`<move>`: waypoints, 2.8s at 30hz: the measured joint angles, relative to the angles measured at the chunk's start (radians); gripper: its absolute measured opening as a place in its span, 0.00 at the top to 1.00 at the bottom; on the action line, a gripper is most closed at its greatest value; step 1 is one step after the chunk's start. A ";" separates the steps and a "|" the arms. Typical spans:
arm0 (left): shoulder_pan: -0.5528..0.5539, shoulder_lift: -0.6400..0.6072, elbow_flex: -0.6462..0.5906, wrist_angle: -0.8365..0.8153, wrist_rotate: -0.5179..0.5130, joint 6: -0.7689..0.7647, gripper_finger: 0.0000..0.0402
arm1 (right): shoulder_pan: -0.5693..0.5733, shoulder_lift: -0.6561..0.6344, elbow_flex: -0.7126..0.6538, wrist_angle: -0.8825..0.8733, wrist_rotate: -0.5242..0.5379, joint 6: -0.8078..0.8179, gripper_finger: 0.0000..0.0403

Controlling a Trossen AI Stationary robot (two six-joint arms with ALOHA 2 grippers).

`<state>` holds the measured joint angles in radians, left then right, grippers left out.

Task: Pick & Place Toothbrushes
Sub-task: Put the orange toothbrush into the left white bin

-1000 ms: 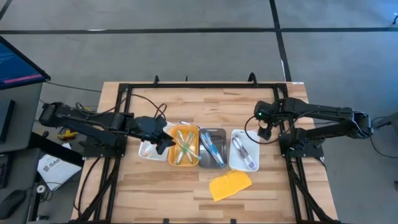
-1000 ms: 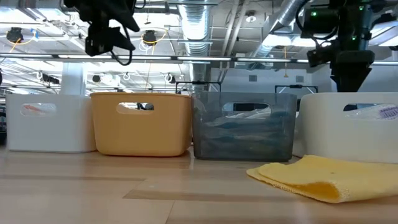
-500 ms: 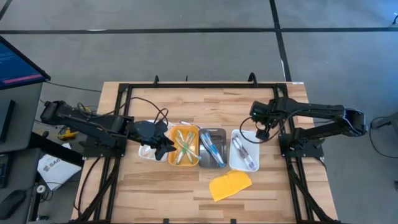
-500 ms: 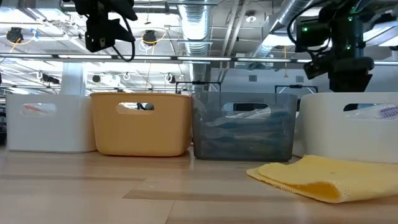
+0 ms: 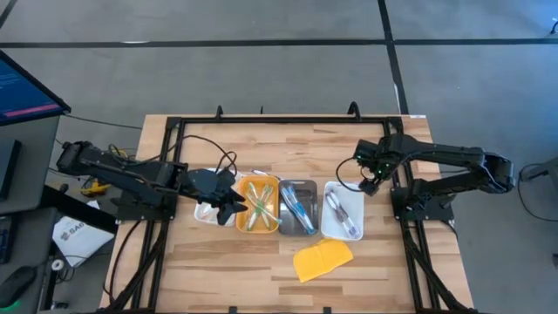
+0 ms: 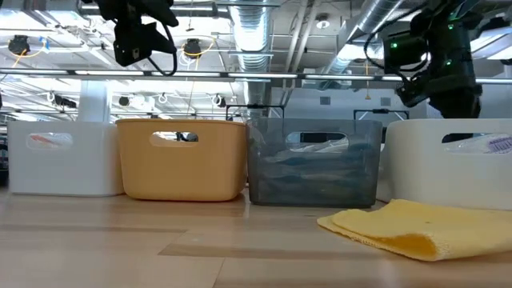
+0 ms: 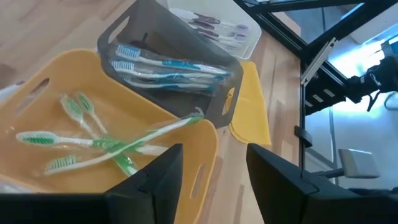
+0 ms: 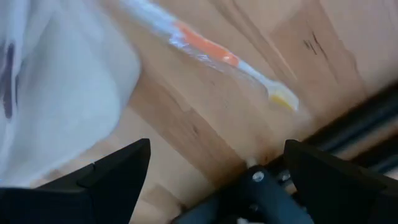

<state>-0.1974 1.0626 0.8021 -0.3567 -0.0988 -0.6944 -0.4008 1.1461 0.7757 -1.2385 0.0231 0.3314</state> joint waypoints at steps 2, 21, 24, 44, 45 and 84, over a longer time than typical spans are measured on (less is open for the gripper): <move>0.000 0.000 0.000 0.000 0.000 0.015 0.57 | -0.019 0.000 0.000 -0.019 -0.006 0.146 0.09; 0.000 -0.001 -0.013 0.001 0.020 0.386 0.57 | -0.309 0.254 0.037 -0.030 -0.363 0.496 0.26; 0.000 -0.001 -0.026 0.007 0.020 0.438 0.57 | -0.309 0.319 0.036 -0.036 -0.364 0.516 0.26; 0.000 -0.001 -0.047 0.030 0.012 0.559 0.57 | -0.399 0.577 0.036 0.192 -0.396 0.521 0.26; 0.000 -0.001 -0.047 0.029 0.012 0.560 0.57 | -0.410 0.577 0.036 0.198 -0.393 0.519 0.26; -0.021 0.000 -0.047 0.032 0.013 0.558 0.57 | -0.386 0.577 0.130 0.310 -0.020 0.286 0.99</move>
<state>-0.2180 1.0622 0.7551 -0.3245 -0.0860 -0.1360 -0.7866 1.7230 0.9060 -0.9280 0.0033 0.6174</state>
